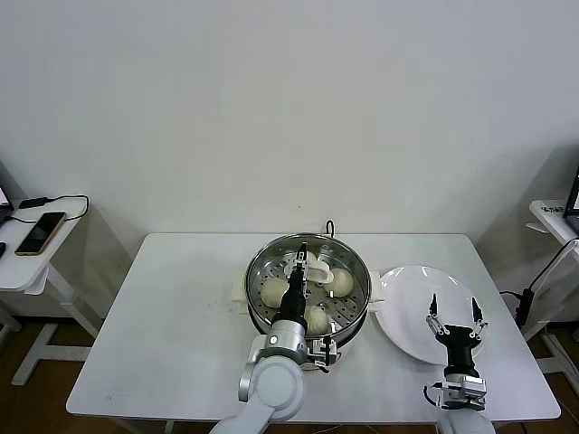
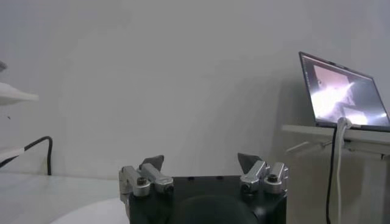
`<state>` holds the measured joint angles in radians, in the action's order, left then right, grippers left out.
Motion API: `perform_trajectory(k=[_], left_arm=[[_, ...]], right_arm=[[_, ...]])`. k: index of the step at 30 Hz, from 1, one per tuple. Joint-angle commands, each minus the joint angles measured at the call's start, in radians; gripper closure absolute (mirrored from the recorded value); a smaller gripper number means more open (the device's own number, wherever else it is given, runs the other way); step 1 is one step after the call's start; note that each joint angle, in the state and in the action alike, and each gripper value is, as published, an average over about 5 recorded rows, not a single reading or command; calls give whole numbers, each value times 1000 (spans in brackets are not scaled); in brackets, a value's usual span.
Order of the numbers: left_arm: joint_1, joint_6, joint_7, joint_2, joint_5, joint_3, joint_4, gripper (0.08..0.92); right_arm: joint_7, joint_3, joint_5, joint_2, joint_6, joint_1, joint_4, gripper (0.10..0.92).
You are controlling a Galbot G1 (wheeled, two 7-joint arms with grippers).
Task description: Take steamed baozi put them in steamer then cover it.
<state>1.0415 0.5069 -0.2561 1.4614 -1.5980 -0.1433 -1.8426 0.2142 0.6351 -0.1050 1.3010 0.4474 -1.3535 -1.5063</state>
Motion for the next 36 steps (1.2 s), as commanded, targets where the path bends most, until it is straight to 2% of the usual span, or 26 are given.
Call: perform_trajectory(k=[1,11,14,17,19,23,26,31,36], left_arm=[[30,0,-17,-25,59,7,-98,517],[137,23,-51,-151,244,-16,-349,231],[174,23,-45,-184,313,8,-411,186],[204,13,10,-205,422,77,-463,178],[215,-3,96,-211,521,140,-471,177],[214,-88,312,-204,837,299,-380,177],[210,-211,400,-202,1132,425,-258,177],[191,-487,418,-217,1454,536,-32,177],[170,-648,375,-216,1563,586,126,177]], right_arm=[[0,0,0,-1,0,1,3,203],[2,-1,-1,-1,-8,18,-6,203],[-1,-1,-2,-4,-7,15,-9,203],[-22,-2,-33,-10,-11,4,-21,203],[-43,-8,-71,-17,-25,-10,-36,203],[-60,-26,-152,-34,-80,-38,-73,203],[-66,-30,-203,-42,-127,-55,-97,203],[-96,-30,-292,-48,-149,-72,-124,203],[-110,-35,-329,-50,-157,-81,-130,203]])
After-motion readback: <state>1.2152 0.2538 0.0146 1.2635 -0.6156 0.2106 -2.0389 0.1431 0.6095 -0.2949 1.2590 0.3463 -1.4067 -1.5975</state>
